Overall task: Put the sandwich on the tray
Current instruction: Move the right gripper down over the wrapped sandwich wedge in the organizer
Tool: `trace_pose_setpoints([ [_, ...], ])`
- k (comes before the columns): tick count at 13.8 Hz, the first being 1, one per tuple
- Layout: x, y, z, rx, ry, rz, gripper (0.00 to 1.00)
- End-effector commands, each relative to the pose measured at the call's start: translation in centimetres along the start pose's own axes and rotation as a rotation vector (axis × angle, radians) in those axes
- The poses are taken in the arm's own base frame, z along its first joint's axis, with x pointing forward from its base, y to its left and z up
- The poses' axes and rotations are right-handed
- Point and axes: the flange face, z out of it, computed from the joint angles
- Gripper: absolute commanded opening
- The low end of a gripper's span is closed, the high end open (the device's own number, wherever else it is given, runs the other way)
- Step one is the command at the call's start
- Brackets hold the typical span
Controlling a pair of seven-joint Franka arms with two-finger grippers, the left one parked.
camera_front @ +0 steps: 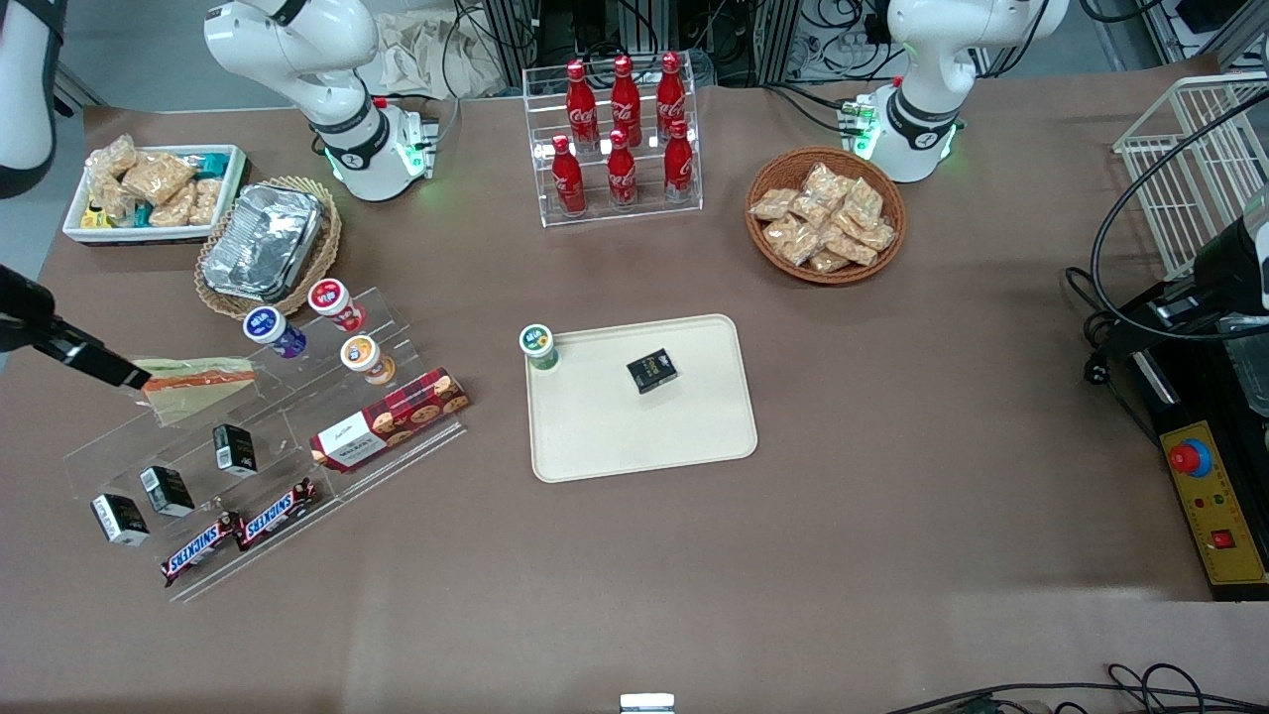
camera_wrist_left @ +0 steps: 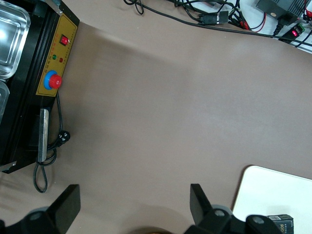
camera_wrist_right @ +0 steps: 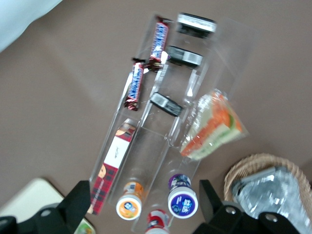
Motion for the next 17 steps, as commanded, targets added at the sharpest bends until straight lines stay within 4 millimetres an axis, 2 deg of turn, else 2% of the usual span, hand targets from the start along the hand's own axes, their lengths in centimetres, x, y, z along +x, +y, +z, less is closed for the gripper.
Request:
trace_pose_setpoints([
  [1, 0.4, 2.3, -0.6, -0.022, -0.019, 0.214, 0.99],
  [3, 1.0, 3.0, -0.4, -0.021, -0.003, 0.244, 0.98],
  [4, 2.1, 4.4, 0.5, -0.023, 0.005, 0.284, 0.98],
  [6, 3.0, 6.0, 3.7, -0.015, 0.017, 0.318, 0.98],
  [8, 3.3, 6.8, 6.2, -0.008, 0.026, 0.351, 0.98],
  [13, 1.7, 8.4, 13.5, 0.004, 0.036, 0.412, 0.97],
  [17, 0.4, 9.2, 16.7, -0.017, 0.007, 0.418, 0.92],
])
